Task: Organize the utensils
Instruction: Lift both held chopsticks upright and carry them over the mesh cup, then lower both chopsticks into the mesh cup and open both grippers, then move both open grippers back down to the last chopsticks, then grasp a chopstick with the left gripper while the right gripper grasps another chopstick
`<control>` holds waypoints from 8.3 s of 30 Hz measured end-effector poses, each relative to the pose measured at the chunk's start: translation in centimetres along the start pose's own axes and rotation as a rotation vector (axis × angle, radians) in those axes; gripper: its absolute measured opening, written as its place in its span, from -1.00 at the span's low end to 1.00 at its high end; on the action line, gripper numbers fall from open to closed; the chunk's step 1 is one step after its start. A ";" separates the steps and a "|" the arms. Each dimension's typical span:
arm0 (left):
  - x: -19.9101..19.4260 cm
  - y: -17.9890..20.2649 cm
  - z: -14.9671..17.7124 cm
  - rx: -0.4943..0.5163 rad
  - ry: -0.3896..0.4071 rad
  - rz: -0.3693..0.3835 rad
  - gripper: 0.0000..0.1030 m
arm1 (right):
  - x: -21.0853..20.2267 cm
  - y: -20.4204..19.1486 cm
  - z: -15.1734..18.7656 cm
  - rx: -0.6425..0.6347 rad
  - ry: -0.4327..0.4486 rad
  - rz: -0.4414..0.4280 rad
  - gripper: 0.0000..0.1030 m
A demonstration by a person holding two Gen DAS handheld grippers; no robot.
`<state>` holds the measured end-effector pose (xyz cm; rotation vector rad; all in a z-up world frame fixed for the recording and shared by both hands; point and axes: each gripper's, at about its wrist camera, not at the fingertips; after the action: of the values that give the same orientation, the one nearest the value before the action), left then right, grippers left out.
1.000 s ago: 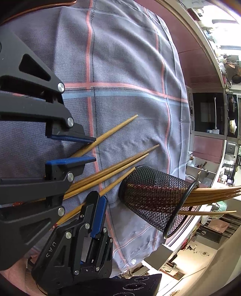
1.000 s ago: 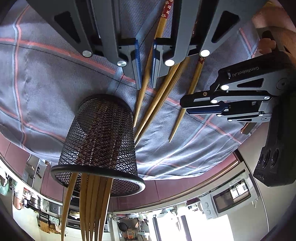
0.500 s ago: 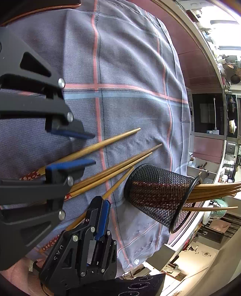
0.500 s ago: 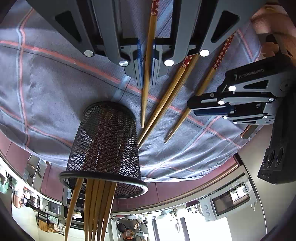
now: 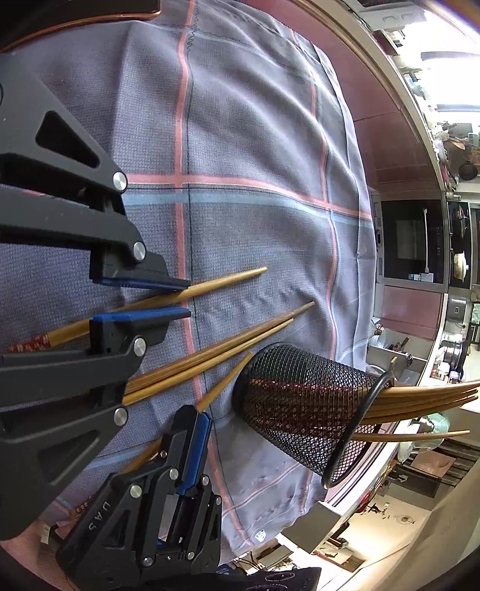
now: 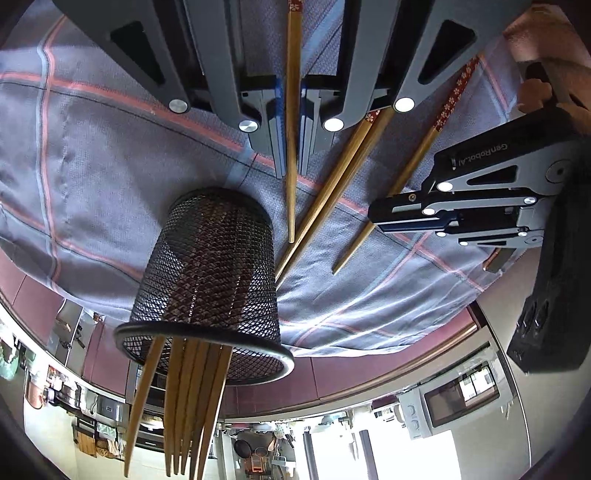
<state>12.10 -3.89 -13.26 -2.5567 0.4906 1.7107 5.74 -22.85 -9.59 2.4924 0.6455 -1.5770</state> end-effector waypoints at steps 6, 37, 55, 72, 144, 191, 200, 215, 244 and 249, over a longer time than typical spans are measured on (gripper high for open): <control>-0.8 0.0 0.6 -0.016 0.018 0.004 -0.84 | -1.8 0.9 0.5 0.014 0.045 -0.066 -0.90; -9.6 0.5 1.3 0.026 0.190 0.126 -0.86 | -10.0 3.0 1.1 0.055 0.270 -0.172 -0.90; -12.9 -0.3 1.7 0.018 0.263 0.183 -0.86 | -11.8 3.1 0.9 0.063 0.346 -0.185 -0.90; -14.3 0.2 1.5 0.031 0.305 0.194 -0.86 | -12.5 3.2 0.4 0.059 0.385 -0.174 -0.90; -21.8 5.2 -5.1 0.114 0.566 0.202 -0.86 | -17.2 5.7 -6.3 0.078 0.577 -0.061 -0.90; -12.3 3.2 -8.3 0.093 0.283 0.143 -0.75 | -10.5 7.2 -8.1 0.145 0.374 -0.031 -0.71; -12.1 2.0 -6.4 0.061 0.299 0.144 -0.41 | -11.8 5.6 -6.2 0.090 0.383 -0.059 -0.52; -6.7 1.4 -1.2 0.069 0.156 0.093 -0.37 | -9.0 2.0 -1.4 -0.013 0.254 -0.159 -0.41; -0.8 2.6 1.2 0.119 0.005 0.076 -0.43 | -2.6 2.0 1.1 0.063 0.064 -0.207 -0.28; -1.0 2.7 1.7 0.134 -0.008 0.095 -0.69 | -2.2 2.0 1.1 0.065 0.050 -0.212 -0.28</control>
<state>9.55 -5.87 -12.65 -2.4703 0.7108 1.6534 4.83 -25.63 -8.39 2.5915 0.9076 -1.6321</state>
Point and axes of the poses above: each gripper's, at about its wrist camera, not at the fingertips, and x roughly the way its jaws point, y to its right, z to its underside, and after that the axes turned 12 degrees about -y, right-handed
